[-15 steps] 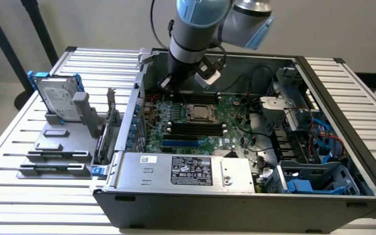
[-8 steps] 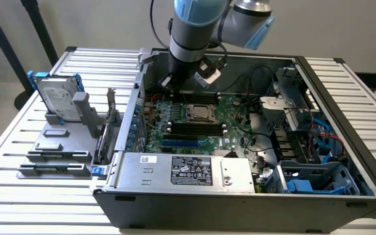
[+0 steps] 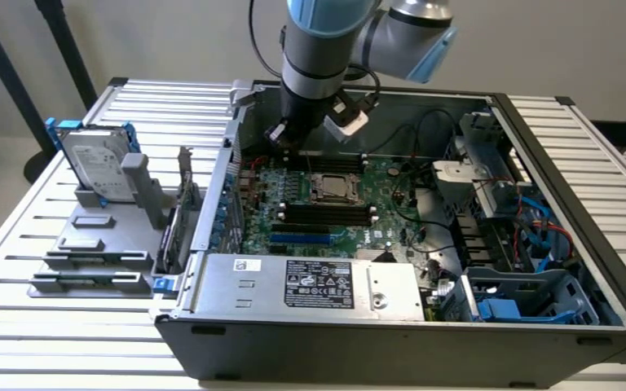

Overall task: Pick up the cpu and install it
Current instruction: 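Install the first cpu locking lever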

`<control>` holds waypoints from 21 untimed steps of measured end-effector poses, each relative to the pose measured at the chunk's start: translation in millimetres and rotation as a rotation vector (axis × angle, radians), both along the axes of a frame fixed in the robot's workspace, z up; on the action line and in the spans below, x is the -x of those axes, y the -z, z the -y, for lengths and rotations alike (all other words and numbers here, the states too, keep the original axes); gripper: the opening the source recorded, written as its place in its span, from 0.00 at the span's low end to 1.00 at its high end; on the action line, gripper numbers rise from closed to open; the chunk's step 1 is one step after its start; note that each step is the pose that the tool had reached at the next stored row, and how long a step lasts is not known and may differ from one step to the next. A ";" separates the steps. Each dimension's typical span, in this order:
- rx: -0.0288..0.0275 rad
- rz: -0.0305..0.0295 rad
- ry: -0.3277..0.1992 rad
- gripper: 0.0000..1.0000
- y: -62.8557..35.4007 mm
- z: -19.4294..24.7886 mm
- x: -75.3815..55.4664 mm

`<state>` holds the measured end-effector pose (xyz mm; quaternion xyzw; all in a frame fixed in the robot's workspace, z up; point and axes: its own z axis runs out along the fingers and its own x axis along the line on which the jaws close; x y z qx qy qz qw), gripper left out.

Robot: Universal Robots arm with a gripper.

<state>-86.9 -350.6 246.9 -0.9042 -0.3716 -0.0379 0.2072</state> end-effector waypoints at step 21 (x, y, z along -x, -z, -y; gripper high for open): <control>0.0043 0.0556 0.025 0.11 1.5 -0.1 -17.3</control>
